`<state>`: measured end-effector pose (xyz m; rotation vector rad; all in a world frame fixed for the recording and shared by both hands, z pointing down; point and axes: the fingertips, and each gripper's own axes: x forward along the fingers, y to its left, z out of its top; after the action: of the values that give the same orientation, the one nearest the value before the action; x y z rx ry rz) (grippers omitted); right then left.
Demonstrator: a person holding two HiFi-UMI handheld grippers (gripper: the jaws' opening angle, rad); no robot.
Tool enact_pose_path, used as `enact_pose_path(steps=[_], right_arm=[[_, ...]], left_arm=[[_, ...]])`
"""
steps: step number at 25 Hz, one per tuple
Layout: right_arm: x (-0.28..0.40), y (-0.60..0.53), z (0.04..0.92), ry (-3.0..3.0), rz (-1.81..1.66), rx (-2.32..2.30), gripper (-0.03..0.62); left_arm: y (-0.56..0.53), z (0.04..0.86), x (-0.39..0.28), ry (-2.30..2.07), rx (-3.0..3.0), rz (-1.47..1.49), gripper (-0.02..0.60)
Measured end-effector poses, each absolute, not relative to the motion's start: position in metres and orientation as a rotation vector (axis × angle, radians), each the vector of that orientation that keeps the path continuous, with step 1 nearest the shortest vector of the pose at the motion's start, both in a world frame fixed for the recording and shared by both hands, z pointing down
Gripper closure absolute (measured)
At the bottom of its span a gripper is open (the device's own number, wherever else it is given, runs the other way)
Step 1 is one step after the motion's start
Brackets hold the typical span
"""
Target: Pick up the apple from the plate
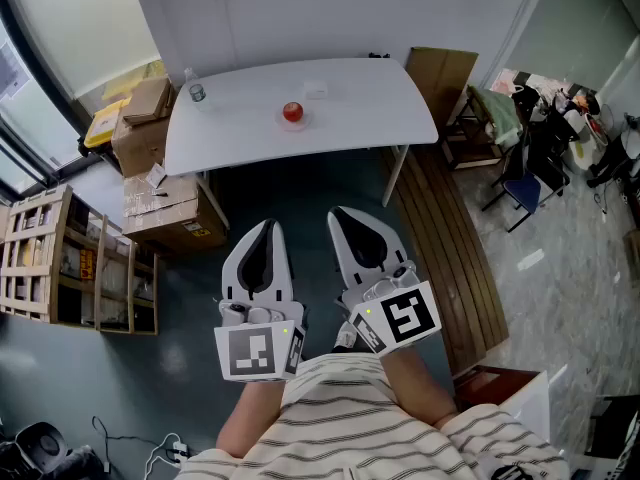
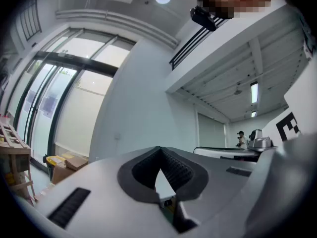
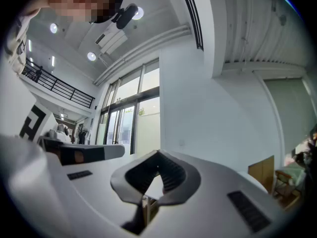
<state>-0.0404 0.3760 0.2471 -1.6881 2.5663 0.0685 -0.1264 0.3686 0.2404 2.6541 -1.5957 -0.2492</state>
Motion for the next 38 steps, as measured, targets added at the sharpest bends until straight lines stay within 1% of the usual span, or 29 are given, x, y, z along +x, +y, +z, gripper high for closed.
enact_pose_path(steps=[9, 21, 28, 38], right_arm=[[-0.017, 0.361, 0.25, 2.588, 0.086, -1.615, 0.582], [0.047, 0.345, 0.257, 2.614, 0.096, -1.549, 0.582], [0.059, 0.322, 0.271, 2.631, 0.049, -1.511, 0.582], [0.058, 0.265, 0.286, 2.668, 0.035, -1.518, 0.582]], left_arm=[[0.352, 0.246, -0.101, -1.648, 2.643, -0.226, 0.577], [0.341, 0.251, -0.031, -1.747, 2.63, -0.204, 0.577], [0.325, 0.269, -0.022, -1.791, 2.582, -0.15, 0.577], [0.263, 0.285, -0.023, -1.776, 2.554, -0.168, 0.577]])
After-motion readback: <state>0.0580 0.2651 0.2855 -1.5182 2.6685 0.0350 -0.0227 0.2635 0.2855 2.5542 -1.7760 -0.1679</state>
